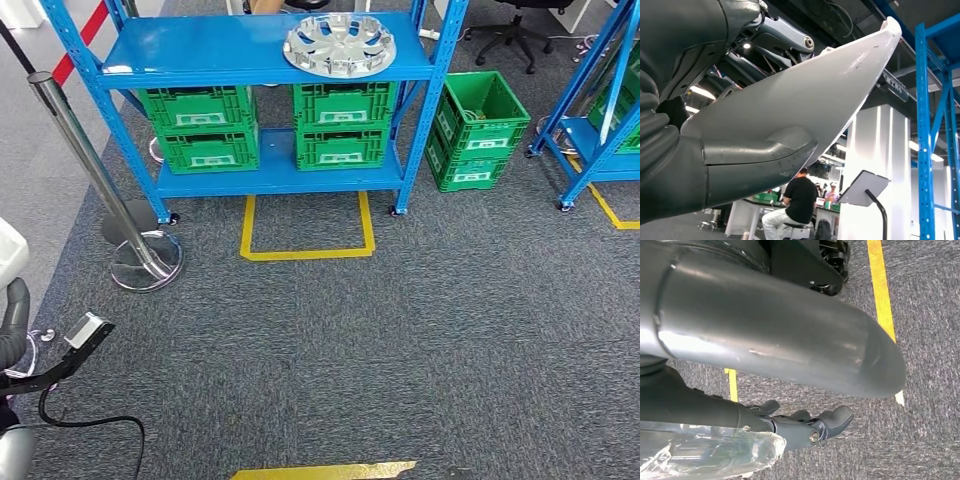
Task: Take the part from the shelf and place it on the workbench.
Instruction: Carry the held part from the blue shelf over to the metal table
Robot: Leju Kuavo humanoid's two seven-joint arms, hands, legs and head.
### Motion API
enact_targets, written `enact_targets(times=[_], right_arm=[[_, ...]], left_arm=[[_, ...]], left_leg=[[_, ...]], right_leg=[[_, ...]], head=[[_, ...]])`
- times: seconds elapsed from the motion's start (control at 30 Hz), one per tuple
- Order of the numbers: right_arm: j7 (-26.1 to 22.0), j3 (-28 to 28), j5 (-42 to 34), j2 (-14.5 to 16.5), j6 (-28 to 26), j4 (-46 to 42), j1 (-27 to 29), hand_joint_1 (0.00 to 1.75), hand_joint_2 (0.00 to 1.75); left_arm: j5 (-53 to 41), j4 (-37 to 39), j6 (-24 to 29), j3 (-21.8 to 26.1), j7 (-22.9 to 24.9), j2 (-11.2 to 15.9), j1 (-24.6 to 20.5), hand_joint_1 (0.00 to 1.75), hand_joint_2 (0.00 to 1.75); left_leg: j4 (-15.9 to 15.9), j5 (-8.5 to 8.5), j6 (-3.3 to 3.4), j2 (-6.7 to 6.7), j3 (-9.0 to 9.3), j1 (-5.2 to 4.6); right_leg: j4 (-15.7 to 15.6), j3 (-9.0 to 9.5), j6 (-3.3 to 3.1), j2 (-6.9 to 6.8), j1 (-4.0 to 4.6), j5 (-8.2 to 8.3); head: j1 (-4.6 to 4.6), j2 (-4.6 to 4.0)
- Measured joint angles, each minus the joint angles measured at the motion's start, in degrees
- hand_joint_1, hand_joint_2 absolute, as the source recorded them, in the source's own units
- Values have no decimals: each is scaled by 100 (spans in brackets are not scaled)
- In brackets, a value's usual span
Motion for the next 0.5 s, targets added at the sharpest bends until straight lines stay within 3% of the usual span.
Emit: enact_targets(times=[0.5], right_arm=[[-44, 13, 264, 0, -52, 1, 8, 0, 0]], left_arm=[[4, -11, -3, 34, -9, 4, 30, 175, 175]], left_leg=[[11, -4, 5, 0, -3, -8]], right_leg=[[-5, -1, 6, -1, -9, 5]], head=[[-1, 0]])
